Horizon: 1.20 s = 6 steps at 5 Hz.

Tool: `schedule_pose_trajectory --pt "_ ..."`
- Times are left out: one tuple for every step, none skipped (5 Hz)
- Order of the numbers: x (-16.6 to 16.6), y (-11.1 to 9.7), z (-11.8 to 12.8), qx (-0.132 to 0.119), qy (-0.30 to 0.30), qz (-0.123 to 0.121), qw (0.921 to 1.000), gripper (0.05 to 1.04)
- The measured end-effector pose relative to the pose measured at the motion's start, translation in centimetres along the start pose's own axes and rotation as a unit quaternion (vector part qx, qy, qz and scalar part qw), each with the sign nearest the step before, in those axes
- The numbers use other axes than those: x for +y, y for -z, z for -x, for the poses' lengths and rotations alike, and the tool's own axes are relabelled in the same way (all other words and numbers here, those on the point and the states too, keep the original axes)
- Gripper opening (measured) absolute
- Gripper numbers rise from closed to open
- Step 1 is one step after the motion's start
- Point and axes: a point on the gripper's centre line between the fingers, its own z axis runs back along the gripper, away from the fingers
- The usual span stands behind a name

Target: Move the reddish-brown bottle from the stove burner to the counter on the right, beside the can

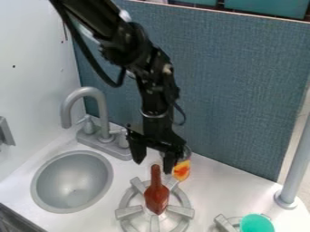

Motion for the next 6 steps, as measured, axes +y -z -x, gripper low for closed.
schedule_pose_trajectory --pt "-0.5 1.5 -0.6 0.023 0.000 -0.001 0.9997 1.000" --pt "-0.4 1.9 -0.3 0.037 -0.002 -0.004 0.9993 0.920" --pt "0.2 2.1 0.1 0.052 -0.022 -0.025 0.9981 0.667" --pt "0.5 1.9 0.6 0.067 -0.031 -0.037 0.9966 0.390" --pt "0.5 1.5 0.4 0.071 -0.039 -0.040 0.9959 0.339" --pt "-0.4 1.1 0.8 0.083 -0.043 -0.030 0.9951 0.338"
